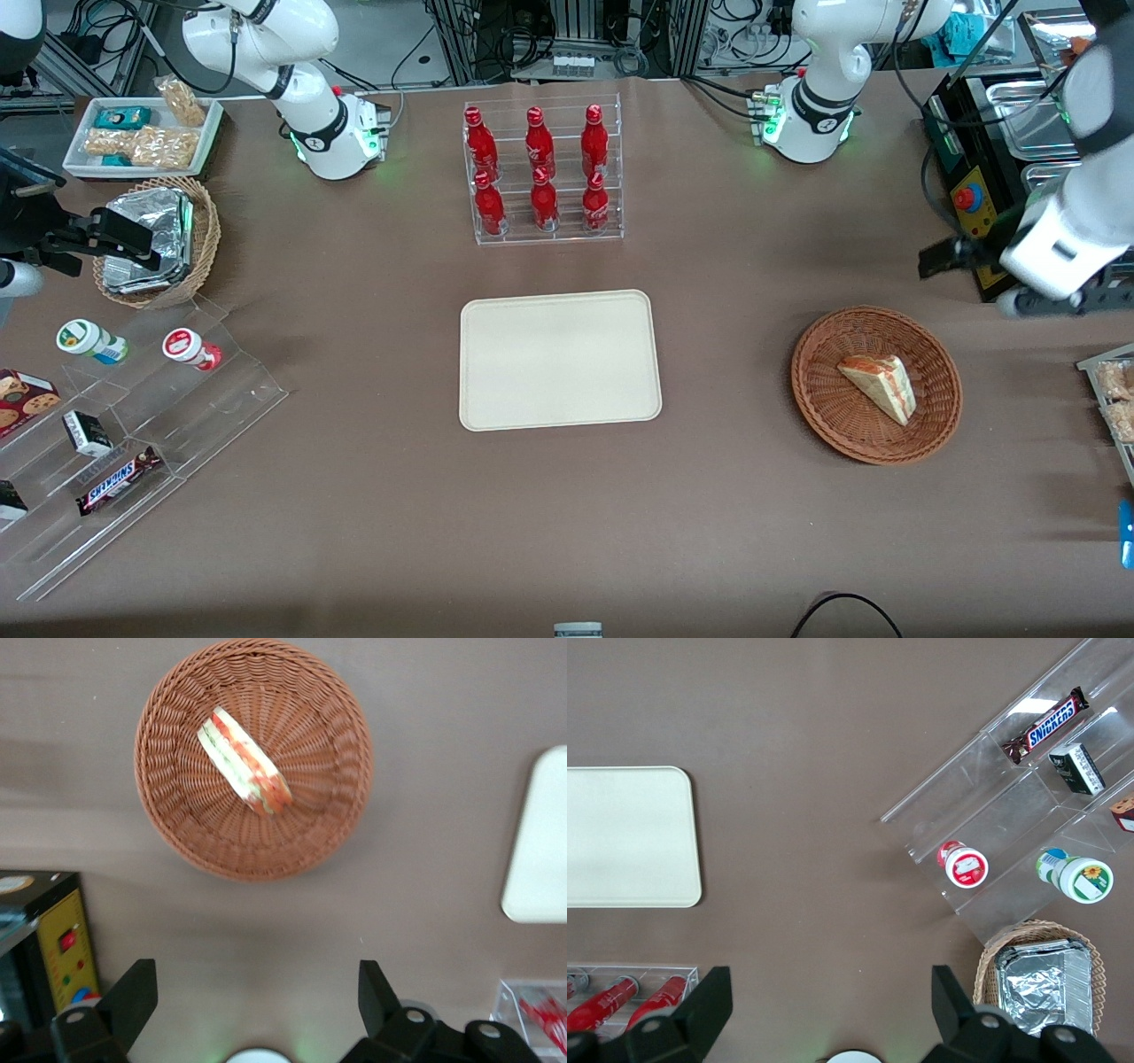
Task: Place sandwich from basket to tray
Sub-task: 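Move the left gripper over the wicker basket toward the wrapped sandwich, then lower the open left gripper around the wrapped sandwich in the basket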
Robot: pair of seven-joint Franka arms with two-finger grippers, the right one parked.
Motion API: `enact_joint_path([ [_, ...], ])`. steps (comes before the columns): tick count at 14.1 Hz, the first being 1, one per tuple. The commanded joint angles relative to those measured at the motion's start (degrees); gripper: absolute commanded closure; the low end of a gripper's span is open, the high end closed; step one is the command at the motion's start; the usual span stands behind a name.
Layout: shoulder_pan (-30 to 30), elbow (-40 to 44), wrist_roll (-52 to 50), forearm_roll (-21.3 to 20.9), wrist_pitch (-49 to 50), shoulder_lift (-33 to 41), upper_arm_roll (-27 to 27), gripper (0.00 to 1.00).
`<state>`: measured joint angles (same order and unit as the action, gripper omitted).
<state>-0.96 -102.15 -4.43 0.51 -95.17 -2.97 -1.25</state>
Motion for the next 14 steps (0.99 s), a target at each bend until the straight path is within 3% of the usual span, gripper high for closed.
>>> enact_joint_path([
  [1, -1.67, -4.97, -0.75, -0.59, -8.15, -2.55, 0.1, 0.0],
  [4, -3.17, -9.72, -3.02, -0.51, -17.82, -4.84, 0.28, 0.0],
  [10, -3.17, -16.48, -28.32, -0.42, -32.41, -7.75, 0.2, 0.0],
  [14, -3.08, -23.26, -42.56, 0.11, -47.36, -10.2, 0.11, 0.0],
])
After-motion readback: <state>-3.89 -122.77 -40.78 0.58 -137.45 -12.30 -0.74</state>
